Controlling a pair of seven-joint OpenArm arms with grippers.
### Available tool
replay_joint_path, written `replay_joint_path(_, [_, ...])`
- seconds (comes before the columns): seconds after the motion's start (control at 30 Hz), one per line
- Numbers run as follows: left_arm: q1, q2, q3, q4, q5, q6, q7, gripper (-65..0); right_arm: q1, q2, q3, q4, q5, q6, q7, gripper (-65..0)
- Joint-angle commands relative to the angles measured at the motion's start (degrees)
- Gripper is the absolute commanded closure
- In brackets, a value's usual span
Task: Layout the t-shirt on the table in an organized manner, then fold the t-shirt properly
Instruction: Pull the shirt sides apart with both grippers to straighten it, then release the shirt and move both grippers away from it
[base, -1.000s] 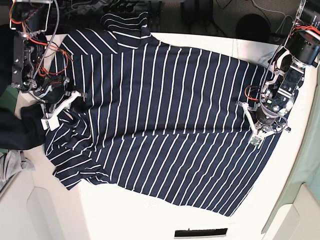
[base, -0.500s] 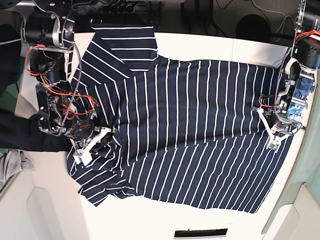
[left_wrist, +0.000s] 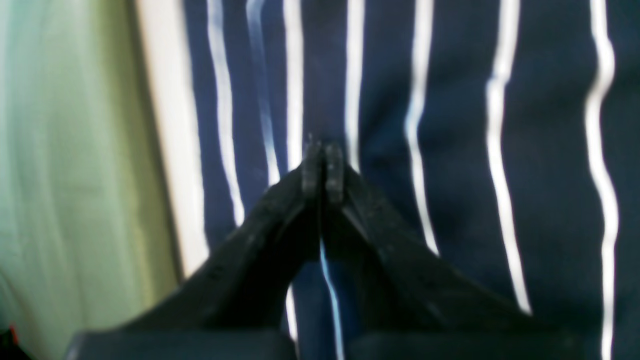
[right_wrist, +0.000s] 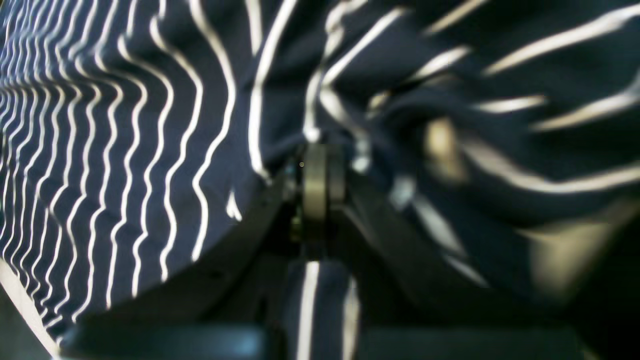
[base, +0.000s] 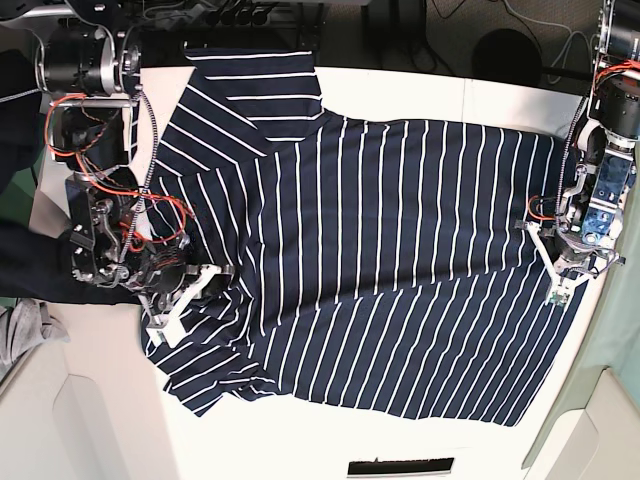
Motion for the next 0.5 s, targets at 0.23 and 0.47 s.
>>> replay_joint_path(0.23, [4.0,-5.8,-1.0,12.4,-3.1,0.9,0.3,-2.2,-11.8,8.1,0.5,22.6,6.6,0.3,-5.5,0.0])
replay_joint_path(0.47, [12.5,-6.4,-15.6,17.4,-11.5,-6.6,1.9,-11.6,-27.3,12.1,9.6,35.5,12.5,0.4,-6.4,0.0])
